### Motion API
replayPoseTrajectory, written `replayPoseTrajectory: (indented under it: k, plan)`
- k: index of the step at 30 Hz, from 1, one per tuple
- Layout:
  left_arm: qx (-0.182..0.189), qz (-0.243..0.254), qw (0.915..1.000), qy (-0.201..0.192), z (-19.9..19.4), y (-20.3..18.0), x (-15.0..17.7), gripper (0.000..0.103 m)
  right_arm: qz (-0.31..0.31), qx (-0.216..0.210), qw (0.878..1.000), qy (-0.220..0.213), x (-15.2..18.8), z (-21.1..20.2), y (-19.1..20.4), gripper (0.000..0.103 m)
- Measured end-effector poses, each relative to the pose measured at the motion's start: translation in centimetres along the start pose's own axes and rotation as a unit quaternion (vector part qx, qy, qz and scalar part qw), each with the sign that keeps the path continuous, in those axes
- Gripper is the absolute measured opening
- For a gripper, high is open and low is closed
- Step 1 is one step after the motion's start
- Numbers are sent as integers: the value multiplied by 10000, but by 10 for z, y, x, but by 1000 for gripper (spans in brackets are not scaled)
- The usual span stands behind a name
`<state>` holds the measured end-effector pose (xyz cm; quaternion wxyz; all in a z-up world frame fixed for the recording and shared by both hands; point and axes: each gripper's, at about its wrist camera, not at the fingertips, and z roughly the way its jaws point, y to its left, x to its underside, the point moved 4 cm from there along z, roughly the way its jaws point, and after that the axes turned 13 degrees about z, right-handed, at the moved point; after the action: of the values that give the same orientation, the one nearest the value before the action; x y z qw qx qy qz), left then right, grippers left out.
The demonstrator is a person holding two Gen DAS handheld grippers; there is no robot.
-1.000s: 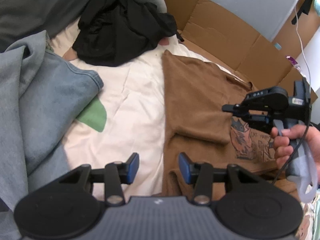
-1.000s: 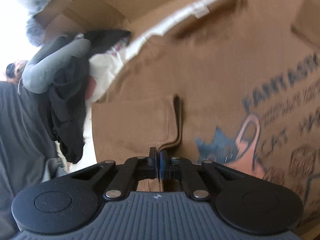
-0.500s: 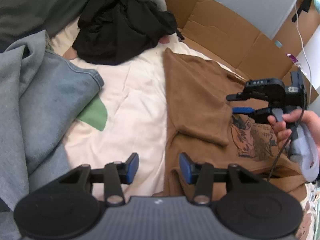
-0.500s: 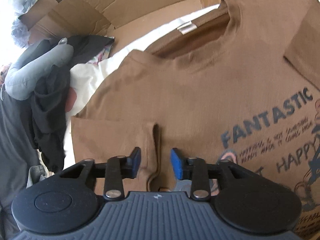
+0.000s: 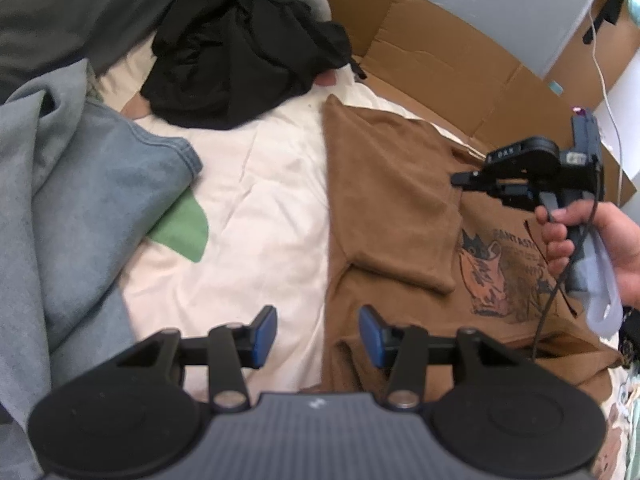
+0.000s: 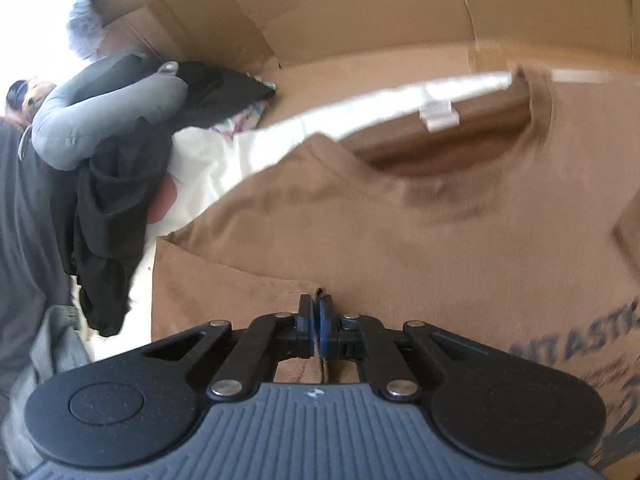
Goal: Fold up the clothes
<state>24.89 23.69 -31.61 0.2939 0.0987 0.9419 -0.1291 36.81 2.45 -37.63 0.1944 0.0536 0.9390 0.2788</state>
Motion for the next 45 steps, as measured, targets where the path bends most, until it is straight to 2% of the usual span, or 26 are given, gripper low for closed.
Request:
replayPoseTrajectory:
  k: [3, 6, 8, 9, 10, 14, 19, 20, 21, 23, 30, 31, 33, 37, 42, 45]
  plan:
    - [9, 100, 9999, -10, 0, -4, -1, 49, -166, 120, 9997, -143, -5, -2, 1, 1]
    - [-1, 118, 9999, 11, 1, -4, 0, 49, -206, 264, 9994, -131, -6, -1, -1, 7]
    - [-11, 108, 9999, 17, 2, -2, -1, 49, -204, 388, 9990, -126, -6, 0, -3, 30]
    - [-16, 108, 9999, 2, 3, -2, -3, 48, -139, 414, 9989, -157, -6, -2, -5, 51]
    - [-20, 110, 9999, -17, 4, -1, -5, 48, -87, 373, 9991, -169, -6, -5, -6, 53]
    - [-73, 276, 9996, -76, 11, -4, -19, 46, 17, 191, 9998, 13, -3, -18, -11, 53]
    - [-99, 645, 9979, -44, 24, -13, -31, 46, -151, 117, 9996, 184, -1, -48, -17, 53]
    - [-120, 725, 9973, -11, 27, -15, -32, 44, -174, 111, 9996, 211, -2, -55, -19, 53]
    - [-126, 764, 9970, 41, 31, -16, -32, 37, -184, 103, 9995, 237, -2, -60, -21, 53]
    - [-90, 797, 9966, 171, 38, -17, -32, 29, -225, 94, 9993, 284, -2, -72, -27, 53]
    - [-260, 1114, 9927, 387, 56, -22, -28, 29, -317, 17, 9986, 428, 3, -119, -56, 53]
    - [-277, 1103, 9928, 379, 57, -20, -28, 29, -300, 21, 9986, 442, 5, -126, -62, 53]
    - [-243, 1074, 9933, 353, 59, -18, -30, 9, -245, 29, 9985, 488, 11, -142, -75, 53]
    - [-317, 979, 9944, 255, 56, -13, -29, 7, -162, 177, 9981, 561, 27, -177, -110, 53]
    - [-84, 6, 9994, 321, 55, 11, -20, 4, 318, 504, 9972, 459, 43, -220, -169, 53]
    - [-85, 7, 9993, 351, 51, 13, -18, 4, 716, 625, 9950, 302, 51, -241, -200, 53]
